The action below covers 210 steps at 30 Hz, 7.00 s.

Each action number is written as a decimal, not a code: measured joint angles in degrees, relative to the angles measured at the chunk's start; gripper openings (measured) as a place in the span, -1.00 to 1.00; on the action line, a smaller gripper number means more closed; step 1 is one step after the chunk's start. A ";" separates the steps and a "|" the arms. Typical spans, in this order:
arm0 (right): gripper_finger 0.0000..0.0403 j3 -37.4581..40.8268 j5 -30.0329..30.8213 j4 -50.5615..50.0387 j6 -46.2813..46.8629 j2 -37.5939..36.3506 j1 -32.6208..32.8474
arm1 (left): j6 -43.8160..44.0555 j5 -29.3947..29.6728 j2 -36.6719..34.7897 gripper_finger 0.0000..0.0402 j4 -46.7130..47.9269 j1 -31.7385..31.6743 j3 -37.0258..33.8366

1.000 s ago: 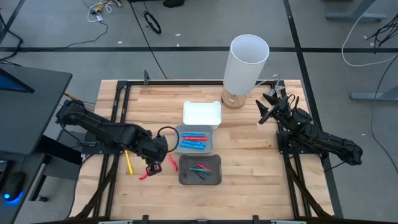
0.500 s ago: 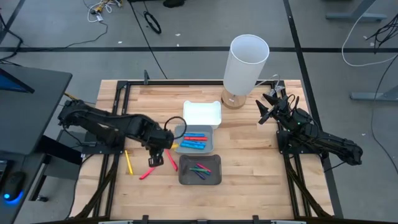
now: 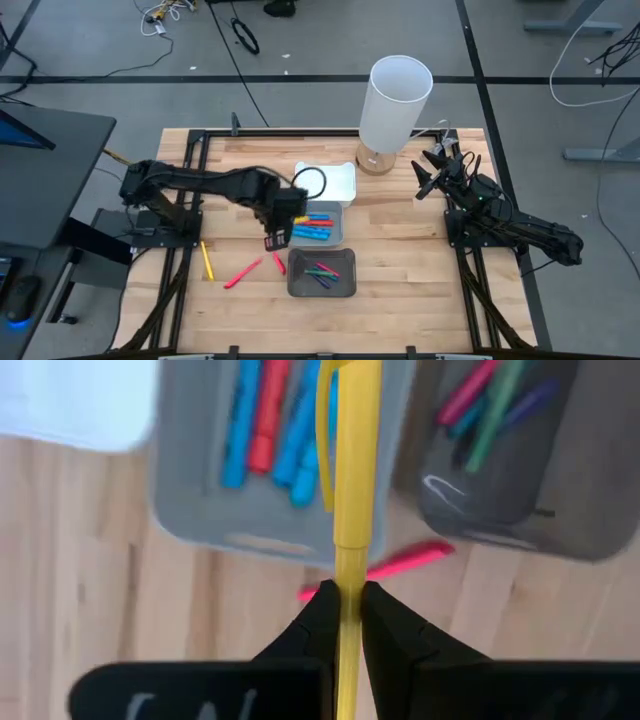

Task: Pick & Place Markers
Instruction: Put the right yellow marker pen into the white bin, then put the left pink marker pen into the white bin

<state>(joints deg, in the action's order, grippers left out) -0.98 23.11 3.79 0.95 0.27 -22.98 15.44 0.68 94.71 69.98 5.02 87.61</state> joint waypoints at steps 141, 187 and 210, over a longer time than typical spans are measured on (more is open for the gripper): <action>0.25 -0.01 -0.01 -0.01 -0.01 0.02 0.00 | -19.54 -1.95 32.94 0.37 16.33 -22.19 46.08; 0.25 -0.01 -0.01 0.00 0.00 0.00 0.00 | 26.32 2.31 -1.02 0.37 7.75 1.92 0.69; 0.25 -0.01 0.00 -0.01 0.00 0.00 0.00 | 48.45 3.78 -10.20 0.37 3.08 18.50 -15.01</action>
<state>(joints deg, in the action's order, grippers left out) -0.99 23.11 3.79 0.94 0.27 -22.98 63.89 4.45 84.51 73.06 23.52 72.60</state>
